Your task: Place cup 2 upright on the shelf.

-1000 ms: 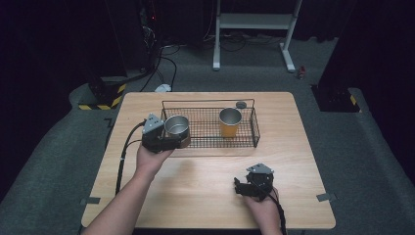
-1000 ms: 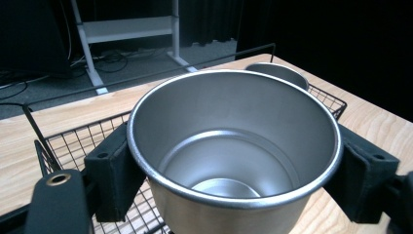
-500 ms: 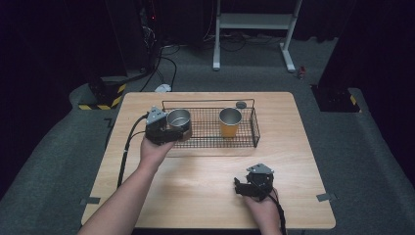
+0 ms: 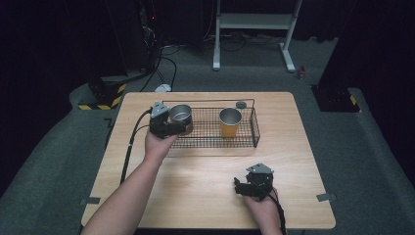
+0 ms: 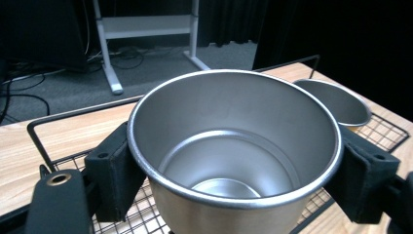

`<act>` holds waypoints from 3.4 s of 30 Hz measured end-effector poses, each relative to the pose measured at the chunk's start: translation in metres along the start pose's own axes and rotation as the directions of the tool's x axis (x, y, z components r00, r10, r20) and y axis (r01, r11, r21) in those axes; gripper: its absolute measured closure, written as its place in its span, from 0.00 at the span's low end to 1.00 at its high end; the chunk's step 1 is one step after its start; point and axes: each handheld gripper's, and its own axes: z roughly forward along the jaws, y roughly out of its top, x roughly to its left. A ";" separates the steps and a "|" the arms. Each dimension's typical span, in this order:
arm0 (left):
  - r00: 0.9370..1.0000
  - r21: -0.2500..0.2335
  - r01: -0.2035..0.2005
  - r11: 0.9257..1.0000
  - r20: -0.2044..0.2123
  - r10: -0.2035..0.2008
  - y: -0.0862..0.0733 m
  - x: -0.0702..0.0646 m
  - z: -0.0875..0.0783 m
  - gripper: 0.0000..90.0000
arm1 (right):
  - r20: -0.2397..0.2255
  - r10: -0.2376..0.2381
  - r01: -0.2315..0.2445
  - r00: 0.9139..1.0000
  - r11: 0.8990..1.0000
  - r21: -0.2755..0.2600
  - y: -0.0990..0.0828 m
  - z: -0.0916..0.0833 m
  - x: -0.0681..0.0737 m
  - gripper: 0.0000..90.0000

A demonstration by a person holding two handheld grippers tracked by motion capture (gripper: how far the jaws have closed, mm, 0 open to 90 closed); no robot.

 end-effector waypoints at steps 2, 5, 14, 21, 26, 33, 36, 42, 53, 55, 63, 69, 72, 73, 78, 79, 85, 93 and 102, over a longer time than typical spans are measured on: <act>1.000 0.015 -0.002 1.000 -0.009 0.002 -0.001 0.001 0.003 0.21 | 0.000 -0.001 0.001 1.000 1.000 0.000 0.000 0.000 0.000 0.12; 1.000 0.023 -0.008 1.000 -0.020 0.008 0.000 0.001 0.010 0.21 | 0.000 0.000 0.000 1.000 1.000 0.000 0.000 0.000 0.000 0.12; 1.000 0.041 -0.005 0.999 -0.026 0.006 0.003 0.003 0.021 0.21 | 0.000 0.000 0.000 1.000 1.000 0.000 0.000 0.000 0.000 0.12; 0.999 0.081 0.005 0.997 -0.048 -0.001 0.004 0.008 0.034 0.21 | 0.000 0.003 -0.003 1.000 1.000 0.002 0.000 0.000 0.000 0.12; 0.997 0.097 0.034 0.995 -0.079 -0.026 0.004 0.013 0.040 0.21 | 0.000 0.005 -0.005 1.000 1.000 0.002 0.000 0.000 0.001 0.12; 0.995 0.163 0.054 0.985 -0.097 -0.039 -0.005 0.016 0.051 0.21 | 0.000 0.002 -0.002 1.000 1.000 0.001 0.000 0.000 0.000 0.12; 0.994 0.183 0.056 0.982 -0.105 -0.037 -0.009 0.016 0.055 0.21 | 0.000 0.002 -0.002 1.000 1.000 -0.001 0.000 0.000 0.000 0.12; 0.993 0.203 0.068 0.977 -0.110 -0.047 -0.010 0.016 0.059 0.21 | 0.000 0.005 -0.005 1.000 1.000 0.000 0.000 0.000 0.001 0.12; 0.991 0.300 0.056 0.952 -0.133 -0.016 -0.014 0.014 0.063 0.21 | -0.002 0.003 -0.003 1.000 1.000 0.000 0.000 -0.001 0.000 0.12; 0.991 0.305 0.061 0.951 -0.135 -0.020 -0.015 0.014 0.063 0.21 | -0.002 0.003 -0.003 1.000 1.000 0.000 0.000 -0.001 0.000 0.12; 0.990 0.346 0.067 0.936 -0.140 -0.019 -0.019 0.013 0.067 0.21 | -0.003 0.002 -0.002 1.000 1.000 -0.001 0.000 -0.001 0.000 0.13; 0.989 0.363 0.060 0.930 -0.146 -0.007 -0.022 0.013 0.067 0.21 | -0.003 0.002 -0.002 1.000 1.000 -0.001 0.000 -0.001 0.000 0.13; 0.990 0.364 0.055 0.930 -0.144 -0.002 -0.022 0.011 0.067 0.21 | -0.003 0.002 -0.002 1.000 1.000 -0.001 0.000 -0.001 0.000 0.13; 0.989 0.367 0.046 0.929 -0.147 0.009 -0.022 0.011 0.067 0.21 | -0.003 0.002 -0.002 1.000 1.000 -0.001 0.000 -0.001 0.000 0.13; 0.989 0.373 0.035 0.927 -0.144 0.020 -0.023 0.011 0.066 0.21 | -0.003 0.002 -0.002 1.000 1.000 -0.001 0.000 -0.001 0.000 0.13; 0.990 0.374 0.033 0.927 -0.143 0.022 -0.023 0.010 0.065 0.21 | -0.003 0.002 -0.002 1.000 1.000 -0.001 0.000 -0.001 0.000 0.13; 0.990 0.386 0.022 0.922 -0.136 0.034 -0.024 0.010 0.062 0.21 | -0.003 0.002 -0.002 1.000 1.000 -0.001 0.000 -0.001 0.000 0.13; 0.990 0.416 0.022 0.909 -0.138 0.039 -0.024 0.012 0.059 0.20 | -0.003 0.002 -0.002 1.000 1.000 -0.001 0.000 -0.001 0.000 0.13; 0.990 0.427 0.038 0.903 -0.137 0.023 -0.024 0.014 0.057 0.21 | -0.003 0.002 -0.002 1.000 1.000 -0.001 0.000 -0.001 0.000 0.13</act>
